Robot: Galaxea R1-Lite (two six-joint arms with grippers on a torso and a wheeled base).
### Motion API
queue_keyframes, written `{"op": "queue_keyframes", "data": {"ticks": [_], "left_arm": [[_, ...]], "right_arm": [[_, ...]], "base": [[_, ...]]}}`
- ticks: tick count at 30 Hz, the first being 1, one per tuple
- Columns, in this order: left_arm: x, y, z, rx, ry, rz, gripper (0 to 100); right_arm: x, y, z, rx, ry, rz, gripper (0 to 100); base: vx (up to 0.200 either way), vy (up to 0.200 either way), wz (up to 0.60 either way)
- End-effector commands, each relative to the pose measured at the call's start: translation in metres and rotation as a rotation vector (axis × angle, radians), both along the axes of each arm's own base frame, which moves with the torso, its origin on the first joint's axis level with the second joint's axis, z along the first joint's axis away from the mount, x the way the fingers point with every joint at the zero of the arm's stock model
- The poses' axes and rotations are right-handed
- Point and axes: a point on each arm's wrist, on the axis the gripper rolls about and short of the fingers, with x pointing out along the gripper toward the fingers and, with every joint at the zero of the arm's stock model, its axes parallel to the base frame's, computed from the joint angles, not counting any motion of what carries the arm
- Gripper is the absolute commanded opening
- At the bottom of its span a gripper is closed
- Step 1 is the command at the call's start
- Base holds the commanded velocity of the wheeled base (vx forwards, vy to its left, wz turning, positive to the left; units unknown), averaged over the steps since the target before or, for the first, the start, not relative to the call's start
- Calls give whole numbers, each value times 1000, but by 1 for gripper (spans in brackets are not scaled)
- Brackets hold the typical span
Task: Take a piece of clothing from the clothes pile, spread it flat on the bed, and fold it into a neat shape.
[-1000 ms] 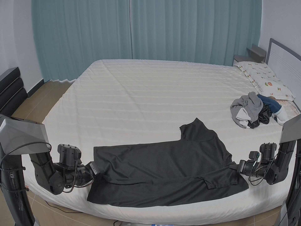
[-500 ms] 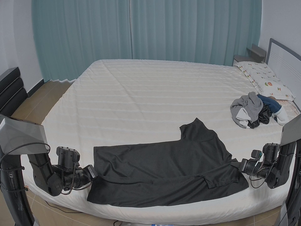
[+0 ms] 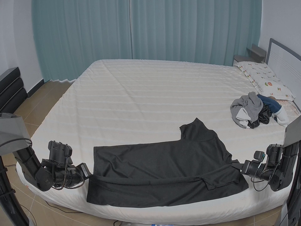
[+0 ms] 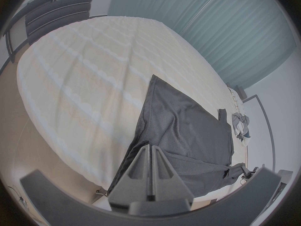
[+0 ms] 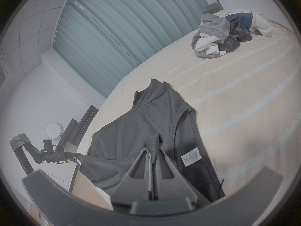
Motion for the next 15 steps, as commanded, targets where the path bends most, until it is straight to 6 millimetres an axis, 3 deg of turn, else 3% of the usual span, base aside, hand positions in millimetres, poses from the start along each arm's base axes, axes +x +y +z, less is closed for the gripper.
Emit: {"op": "queue_keyframes", "data": {"ticks": [1, 15], "left_arm": [[-6, 3, 20, 4, -43, -3, 0], [-33, 7, 50, 44, -4, -43, 0]], "right_arm": [[-11, 1, 17, 8, -38, 20, 0], [-48, -2, 48, 24, -77, 24, 0]], "base": [[0, 0, 0], [0, 0, 0]]}}
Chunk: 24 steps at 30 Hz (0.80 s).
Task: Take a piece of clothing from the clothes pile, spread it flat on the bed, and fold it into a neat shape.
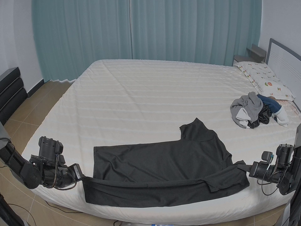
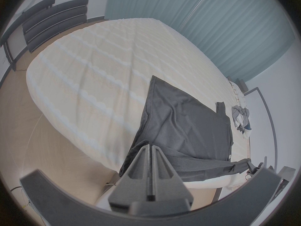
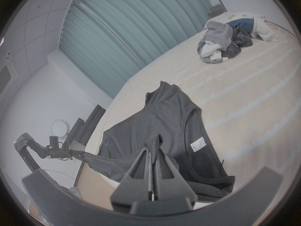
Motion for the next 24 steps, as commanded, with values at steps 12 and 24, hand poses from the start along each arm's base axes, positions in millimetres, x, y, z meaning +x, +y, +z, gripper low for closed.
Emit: {"op": "queue_keyframes", "data": {"ticks": [12, 24], "left_arm": [[-19, 2, 15, 42, 25, -53, 0], [-26, 3, 11, 72, 106, -86, 0]], "right_arm": [[-40, -1, 32, -65, 39, 17, 0], [-50, -1, 37, -65, 73, 13, 0]], "base": [[0, 0, 0], [0, 0, 0]]}}
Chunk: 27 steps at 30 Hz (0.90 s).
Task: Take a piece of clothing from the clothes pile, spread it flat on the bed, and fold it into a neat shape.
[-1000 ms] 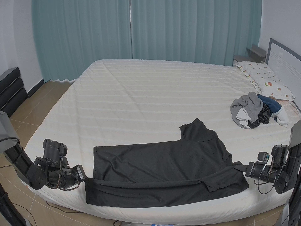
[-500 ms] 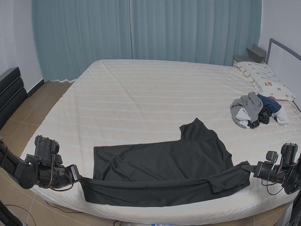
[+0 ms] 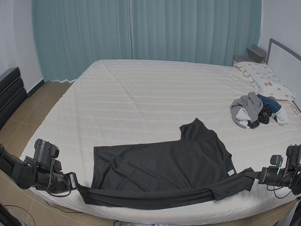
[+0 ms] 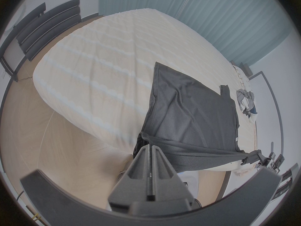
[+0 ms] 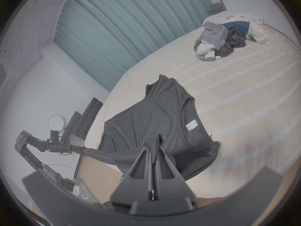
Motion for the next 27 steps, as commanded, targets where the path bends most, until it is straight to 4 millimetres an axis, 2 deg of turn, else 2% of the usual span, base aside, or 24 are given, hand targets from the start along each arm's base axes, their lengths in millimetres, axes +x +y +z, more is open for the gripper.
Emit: {"op": "queue_keyframes", "data": {"ticks": [1, 11, 17, 21, 27], "left_arm": [[2, 0, 1, -3, -4, 0, 0], [23, 0, -13, -15, 40, 22, 0], [39, 0, -24, -35, 35, 64, 0], [53, -3, -36, -69, -4, 115, 0], [61, -3, -51, -68, -4, 124, 0]], "right_arm": [[-2, 0, 4, -3, -23, -3, 0], [34, -3, -6, -7, 1, -2, 0], [55, -1, -21, -24, 34, -1, 0], [72, -2, -29, -30, 37, -2, 0], [86, 1, -41, -46, 58, -6, 0]], "base": [[0, 0, 0], [0, 0, 0], [0, 0, 0], [0, 0, 0], [0, 0, 0]]}}
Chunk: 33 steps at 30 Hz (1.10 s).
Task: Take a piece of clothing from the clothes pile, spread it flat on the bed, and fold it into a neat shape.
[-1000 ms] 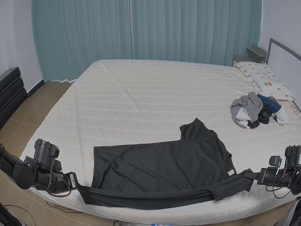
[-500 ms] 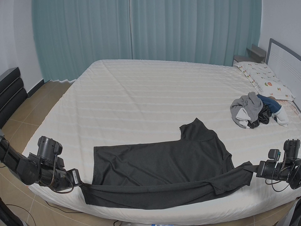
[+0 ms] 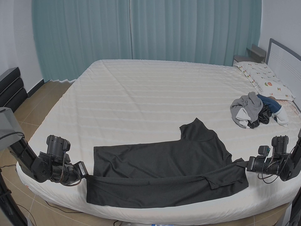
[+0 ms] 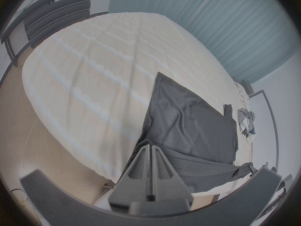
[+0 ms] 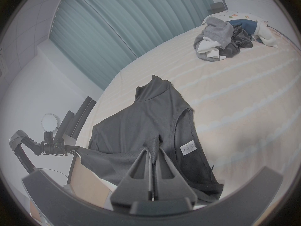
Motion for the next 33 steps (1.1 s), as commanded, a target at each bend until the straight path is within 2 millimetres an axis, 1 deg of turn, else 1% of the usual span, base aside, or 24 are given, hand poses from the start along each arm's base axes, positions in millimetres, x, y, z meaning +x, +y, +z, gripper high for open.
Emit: {"op": "queue_keyframes", "data": {"ticks": [1, 10, 15, 19, 20, 21, 25, 28, 31, 33], "left_arm": [[6, 0, -21, 6, 53, 6, 0], [21, -2, -34, -26, 51, 51, 0], [24, -3, -38, -31, 55, 59, 0], [27, -4, -38, -34, 49, 61, 0], [27, -4, -39, -38, 52, 66, 0], [27, -4, -39, -40, 55, 73, 100], [27, -5, -41, -41, 61, 73, 100], [28, -5, -42, -40, 61, 75, 100], [32, 0, -39, -47, 44, 96, 100], [35, 10, -34, -51, 25, 129, 100]], "right_arm": [[15, 2, -18, -3, 43, 8, 0], [32, 6, -31, -26, 56, -3, 0], [38, 7, -37, -29, 63, 2, 0], [42, 7, -42, -37, 70, -7, 0], [43, 8, -45, -38, 74, -5, 100], [44, 8, -46, -38, 76, -4, 100], [45, 9, -48, -35, 83, -4, 100], [46, 9, -46, -12, 86, -21, 100], [50, 8, -33, 39, 53, -64, 100], [52, 7, -27, 59, 29, -85, 100]], "base": [[0, 0, 0], [0, 0, 0], [0, 0, 0], [0, 0, 0], [0, 0, 0], [0, 0, 0], [0, 0, 0], [0, 0, 0], [0, 0, 0], [0, 0, 0]]}}
